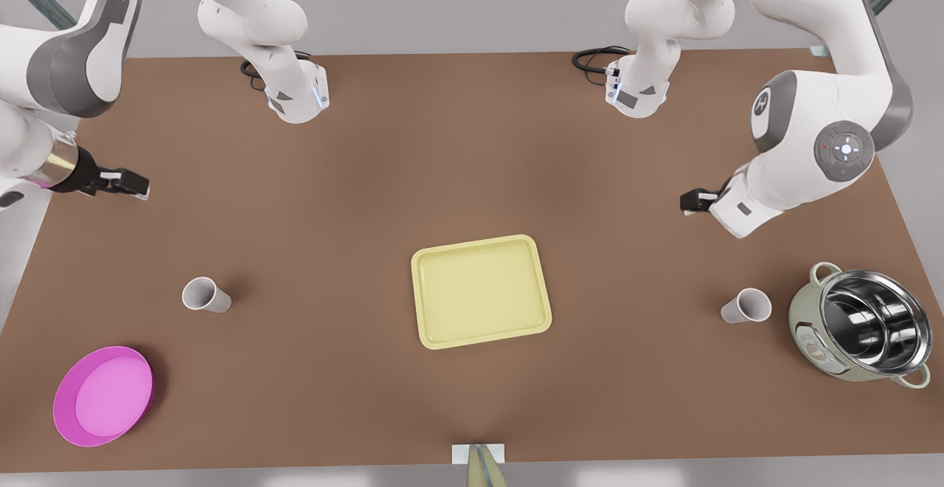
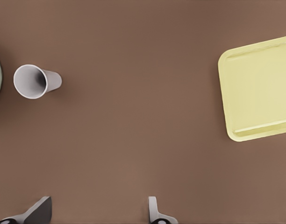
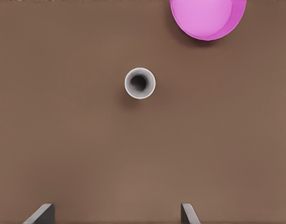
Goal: Use both arms to respectively pick up the white IKEA cups from the middle-left and middle-right positions, then place the white IKEA cups onto the middle-middle tray, ensuring that the cups remain upright and do not tip over
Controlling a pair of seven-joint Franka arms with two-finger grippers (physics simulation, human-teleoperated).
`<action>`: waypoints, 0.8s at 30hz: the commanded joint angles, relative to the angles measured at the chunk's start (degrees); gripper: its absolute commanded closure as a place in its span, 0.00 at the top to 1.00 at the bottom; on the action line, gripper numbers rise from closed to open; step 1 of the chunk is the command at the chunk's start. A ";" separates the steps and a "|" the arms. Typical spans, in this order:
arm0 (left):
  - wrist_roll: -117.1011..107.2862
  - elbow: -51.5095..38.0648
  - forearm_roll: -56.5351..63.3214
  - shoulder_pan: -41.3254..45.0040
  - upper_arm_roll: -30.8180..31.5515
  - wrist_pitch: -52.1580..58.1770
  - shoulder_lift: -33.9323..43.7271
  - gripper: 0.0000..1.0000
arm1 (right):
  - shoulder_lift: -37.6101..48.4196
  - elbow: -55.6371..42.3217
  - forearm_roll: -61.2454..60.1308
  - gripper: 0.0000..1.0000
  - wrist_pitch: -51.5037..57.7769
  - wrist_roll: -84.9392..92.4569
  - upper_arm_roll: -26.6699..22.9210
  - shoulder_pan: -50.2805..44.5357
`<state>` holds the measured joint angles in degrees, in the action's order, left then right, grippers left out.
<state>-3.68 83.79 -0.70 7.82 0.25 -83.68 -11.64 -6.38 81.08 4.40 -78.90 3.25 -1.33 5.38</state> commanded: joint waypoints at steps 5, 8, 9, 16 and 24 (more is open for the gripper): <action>-5.73 -7.05 -0.71 -3.15 -2.71 -6.13 -11.37 1.00 | -15.33 -5.58 1.58 1.00 -6.52 3.08 -0.43 0.16; 5.77 -18.75 -0.71 -10.18 -2.89 -15.28 -27.82 1.00 | -22.53 -5.84 -0.88 1.00 -11.62 3.52 -0.43 4.20; 8.85 -18.75 -0.62 -11.60 -2.80 -18.44 -28.97 1.00 | -24.29 -5.75 -0.79 1.00 -13.90 3.60 -0.43 4.98; 8.77 -16.12 -0.71 -11.60 -4.39 -21.79 -31.87 1.00 | -27.29 4.79 -4.83 1.00 -32.81 3.16 -0.34 6.66; 8.25 -11.37 -0.88 -11.51 -5.26 -21.26 -34.77 1.00 | -28.69 11.47 -4.75 1.00 -40.37 3.52 -0.34 7.19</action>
<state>1.14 72.36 -1.54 -3.74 -5.04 -104.12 -46.25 -35.26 91.91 -0.10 -114.18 5.66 -1.71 12.54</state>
